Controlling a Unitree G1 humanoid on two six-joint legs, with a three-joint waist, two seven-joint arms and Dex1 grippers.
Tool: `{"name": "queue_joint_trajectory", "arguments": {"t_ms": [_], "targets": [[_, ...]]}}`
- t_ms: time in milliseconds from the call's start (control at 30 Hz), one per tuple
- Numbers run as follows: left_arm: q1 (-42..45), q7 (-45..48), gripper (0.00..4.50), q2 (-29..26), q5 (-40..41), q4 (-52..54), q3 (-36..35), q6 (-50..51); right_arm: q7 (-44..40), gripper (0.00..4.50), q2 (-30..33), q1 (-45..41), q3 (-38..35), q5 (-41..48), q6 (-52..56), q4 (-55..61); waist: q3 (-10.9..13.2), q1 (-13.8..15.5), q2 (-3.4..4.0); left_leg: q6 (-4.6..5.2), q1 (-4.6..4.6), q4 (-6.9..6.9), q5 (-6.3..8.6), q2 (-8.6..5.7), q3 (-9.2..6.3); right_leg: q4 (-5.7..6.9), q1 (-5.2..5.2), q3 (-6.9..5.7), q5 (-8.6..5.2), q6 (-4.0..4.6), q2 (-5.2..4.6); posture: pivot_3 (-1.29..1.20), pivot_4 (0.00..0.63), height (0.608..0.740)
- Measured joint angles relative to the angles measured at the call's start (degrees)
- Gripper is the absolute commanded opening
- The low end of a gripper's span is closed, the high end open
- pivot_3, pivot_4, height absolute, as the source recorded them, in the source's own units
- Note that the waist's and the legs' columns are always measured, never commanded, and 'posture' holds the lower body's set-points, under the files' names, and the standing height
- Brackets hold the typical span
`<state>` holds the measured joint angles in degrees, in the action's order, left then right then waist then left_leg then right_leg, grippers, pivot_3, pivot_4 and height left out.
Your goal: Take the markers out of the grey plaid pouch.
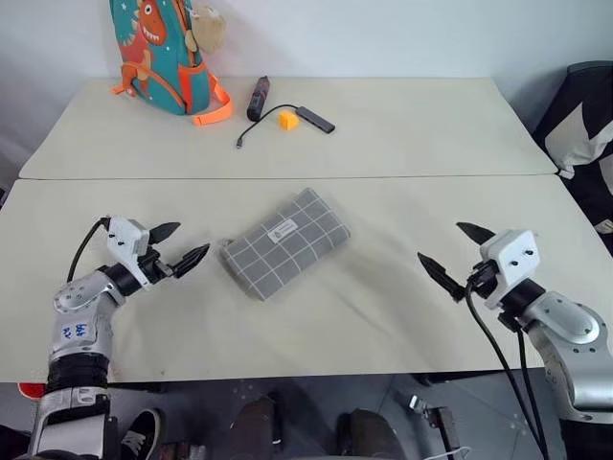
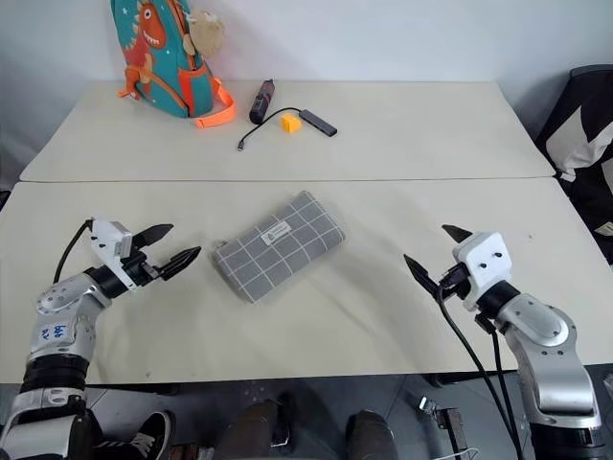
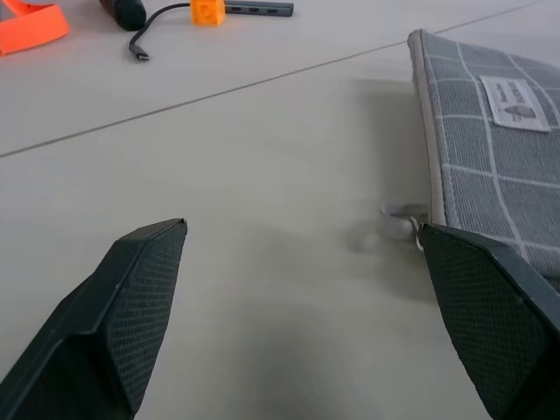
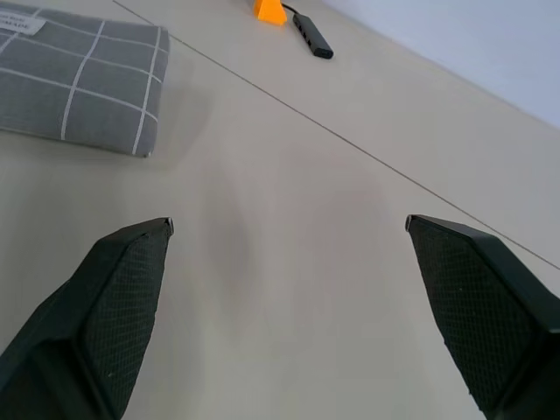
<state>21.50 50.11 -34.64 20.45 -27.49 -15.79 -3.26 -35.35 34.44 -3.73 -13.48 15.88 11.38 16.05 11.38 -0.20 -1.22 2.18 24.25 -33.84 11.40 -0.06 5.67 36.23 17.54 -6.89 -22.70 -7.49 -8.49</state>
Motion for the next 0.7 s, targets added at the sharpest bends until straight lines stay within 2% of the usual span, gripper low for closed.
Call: {"name": "queue_joint_trajectory", "arguments": {"t_ms": [467, 633, 700], "targets": [[-4.32, -0.75, 4.5, -0.25, 2.1, 6.46, -2.41, 2.18, -1.4, 4.48, 0.0, -2.56, 2.12, -0.26, -0.31, -3.08, 0.0, -0.01, 0.0, 0.0, 0.0, -0.03, 0.0, 0.0, -0.05, 0.12, 0.01, 0.03, 0.0, 0.0, -0.03, 0.0, 0.15, 0.74], [-7.32, -0.52, 4.5, -0.47, 4.7, 11.87, -3.76, 6.09, -1.89, 4.48, -0.08, -4.95, 4.1, -0.66, -1.21, -4.57, 0.0, -0.28, 0.0, 0.0, -0.02, -0.04, 0.0, 0.0, -0.04, 0.15, 0.01, 0.06, 0.0, 0.0, -0.03, 0.0, 0.15, 0.74], [-9.72, -0.58, 4.5, -0.58, 6.32, 15.35, -4.16, 9.16, -2.32, 4.07, -0.84, -6.52, 4.67, -0.55, -1.23, -5.22, 0.0, -0.32, 0.0, 0.0, -0.02, -0.03, 0.0, 0.0, -0.04, 0.17, 0.02, 0.17, 0.0, 0.0, -0.04, 0.0, 0.15, 0.74]]}}
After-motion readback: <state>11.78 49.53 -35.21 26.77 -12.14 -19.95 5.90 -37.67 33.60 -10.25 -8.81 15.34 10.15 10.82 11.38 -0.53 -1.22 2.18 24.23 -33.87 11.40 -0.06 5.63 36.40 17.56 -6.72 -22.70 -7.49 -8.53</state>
